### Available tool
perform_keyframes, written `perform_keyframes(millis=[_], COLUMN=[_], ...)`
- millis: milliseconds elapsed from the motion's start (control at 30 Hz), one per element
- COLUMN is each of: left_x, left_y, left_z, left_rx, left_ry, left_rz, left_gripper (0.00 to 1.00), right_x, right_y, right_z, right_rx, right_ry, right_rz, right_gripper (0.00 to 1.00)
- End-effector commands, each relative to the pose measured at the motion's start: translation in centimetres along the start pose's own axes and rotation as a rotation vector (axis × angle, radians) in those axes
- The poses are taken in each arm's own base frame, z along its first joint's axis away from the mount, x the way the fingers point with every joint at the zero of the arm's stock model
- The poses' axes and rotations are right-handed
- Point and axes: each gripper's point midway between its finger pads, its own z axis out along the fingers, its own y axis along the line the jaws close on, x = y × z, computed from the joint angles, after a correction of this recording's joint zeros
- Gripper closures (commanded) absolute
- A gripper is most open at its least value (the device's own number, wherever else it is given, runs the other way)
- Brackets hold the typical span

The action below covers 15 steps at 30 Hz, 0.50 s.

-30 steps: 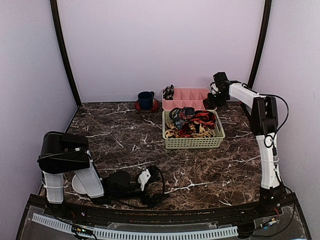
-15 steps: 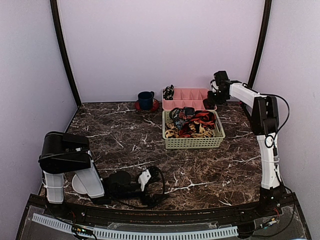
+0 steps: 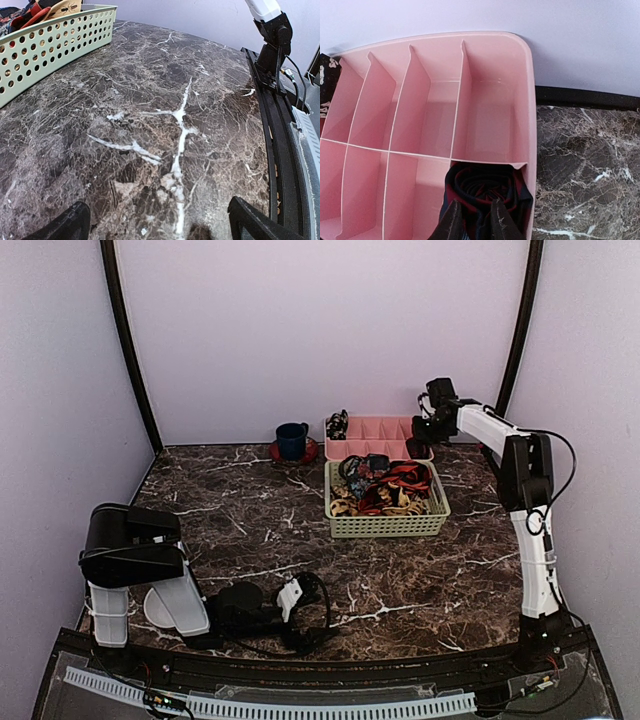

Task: Roll the ties
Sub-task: Place the tie in the storage box.

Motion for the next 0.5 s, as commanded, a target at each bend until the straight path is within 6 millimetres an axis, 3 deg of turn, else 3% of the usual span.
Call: perform_keyframes(millis=[0,200,467], left_x=[0.3,0.5,0.7], left_y=[0.4,0.6,1.0], left_z=[-0.1,-0.2,-0.5], left_rx=[-0.012,-0.015,-0.023], left_ry=[-0.002,-0.001,0.002], left_rz=[-0.017,-0.023,-0.03], left_gripper=[0.01,0.01,0.01], right_x=[1.6,4.6,7.5], right_y=[1.2,0.7,-0.3], right_z=[2.4,4.1,6.3], right_rx=[-0.03,-0.02,0.006], right_ry=[0.037,0.118,0.207], right_rz=[-0.022,-0.032,-0.024], right_gripper=[0.81,0.9,0.95])
